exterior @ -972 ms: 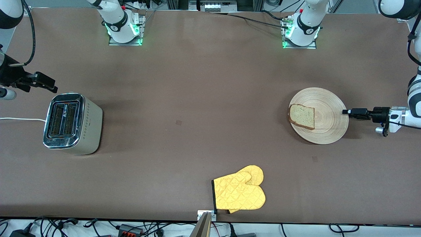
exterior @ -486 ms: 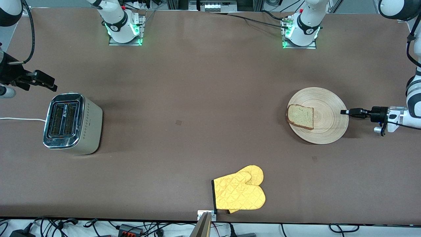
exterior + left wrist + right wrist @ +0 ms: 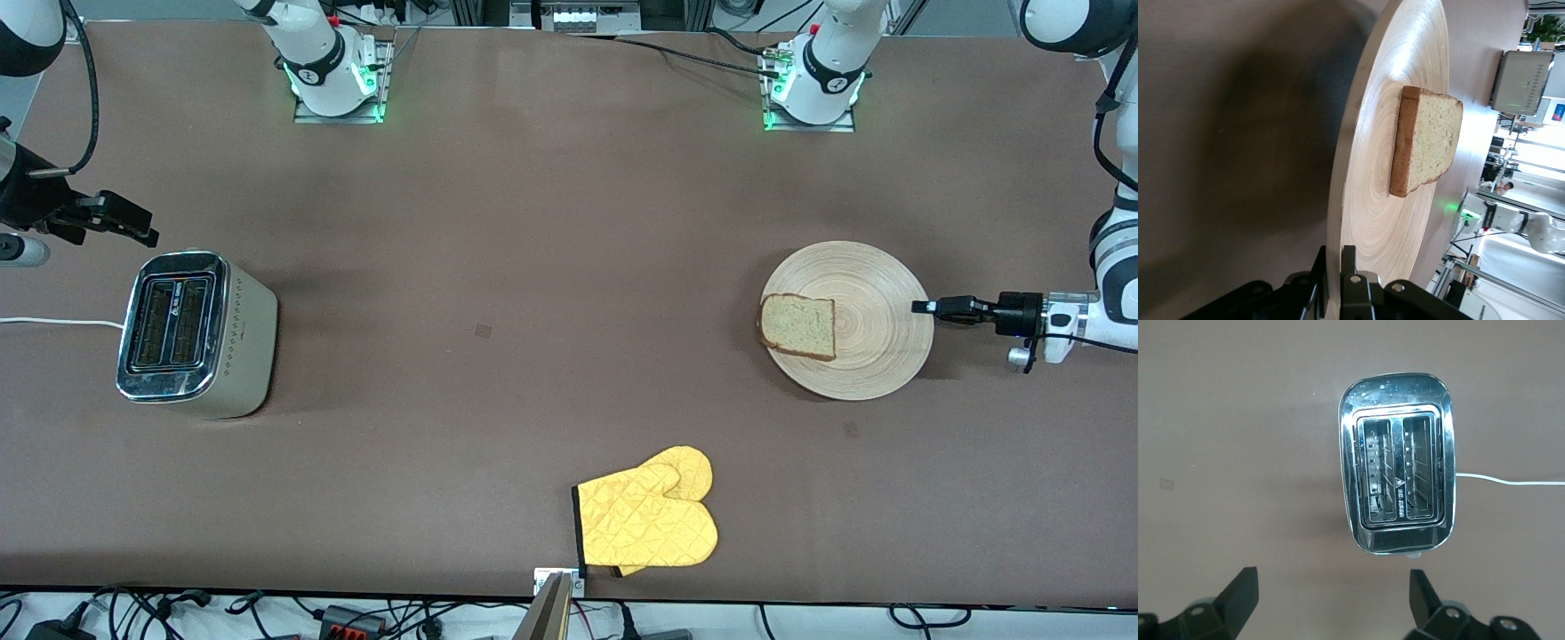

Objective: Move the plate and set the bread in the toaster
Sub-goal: 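Push the plate with the left gripper while the right gripper nears the toaster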

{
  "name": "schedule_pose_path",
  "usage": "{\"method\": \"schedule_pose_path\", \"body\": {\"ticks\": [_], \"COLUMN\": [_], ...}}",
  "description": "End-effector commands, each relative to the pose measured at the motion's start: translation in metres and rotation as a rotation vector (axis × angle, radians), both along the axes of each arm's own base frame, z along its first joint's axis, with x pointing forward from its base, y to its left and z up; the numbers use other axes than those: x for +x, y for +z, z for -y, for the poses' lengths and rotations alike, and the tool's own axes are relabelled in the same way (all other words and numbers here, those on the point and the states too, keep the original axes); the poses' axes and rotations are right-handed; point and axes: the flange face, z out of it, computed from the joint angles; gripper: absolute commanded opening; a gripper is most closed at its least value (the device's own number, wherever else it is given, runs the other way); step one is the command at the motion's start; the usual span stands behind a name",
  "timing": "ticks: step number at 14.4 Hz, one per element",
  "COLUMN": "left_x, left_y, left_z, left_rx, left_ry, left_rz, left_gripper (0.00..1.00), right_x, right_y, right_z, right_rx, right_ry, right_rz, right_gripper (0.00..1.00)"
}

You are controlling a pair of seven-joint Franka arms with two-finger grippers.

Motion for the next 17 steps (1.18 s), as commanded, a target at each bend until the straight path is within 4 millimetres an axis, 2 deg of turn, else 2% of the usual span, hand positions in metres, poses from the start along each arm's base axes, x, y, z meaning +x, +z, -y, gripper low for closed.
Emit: {"method": "schedule_pose_path", "body": {"ticks": [1, 5, 7, 10, 13, 17], "left_x": [0.018, 0.034, 0.043, 0.042, 0.049, 0.047], "left_y": [0.017, 0.021, 0.023, 0.014, 0.017, 0.008], "left_z": [0.040, 0.098, 0.135, 0.189, 0.226, 0.277], "left_rx": [-0.102, -0.159, -0.186, -0.257, -0.245, -0.257], "left_ry": [-0.018, -0.042, -0.041, -0.041, -0.053, -0.021], "left_rz": [0.002, -0.046, -0.101, -0.137, -0.104, -0.074], "left_gripper": [0.01, 0.01, 0.01, 0.01, 0.01, 0.01], "right_x": [-0.004, -0.004, -0.004, -0.003, 0.003, 0.007], "right_y": [-0.001, -0.002, -0.002, -0.004, -0.018, -0.025], "right_z": [0.000, -0.001, -0.001, -0.001, 0.000, -0.006], "right_rx": [0.002, 0.003, 0.002, 0.006, 0.013, 0.012], "right_ry": [0.002, 0.002, 0.002, 0.000, -0.004, 0.007], "right_rz": [-0.002, -0.007, -0.005, -0.011, -0.030, -0.040], "right_gripper": [1.00, 1.00, 1.00, 1.00, 1.00, 1.00]}}
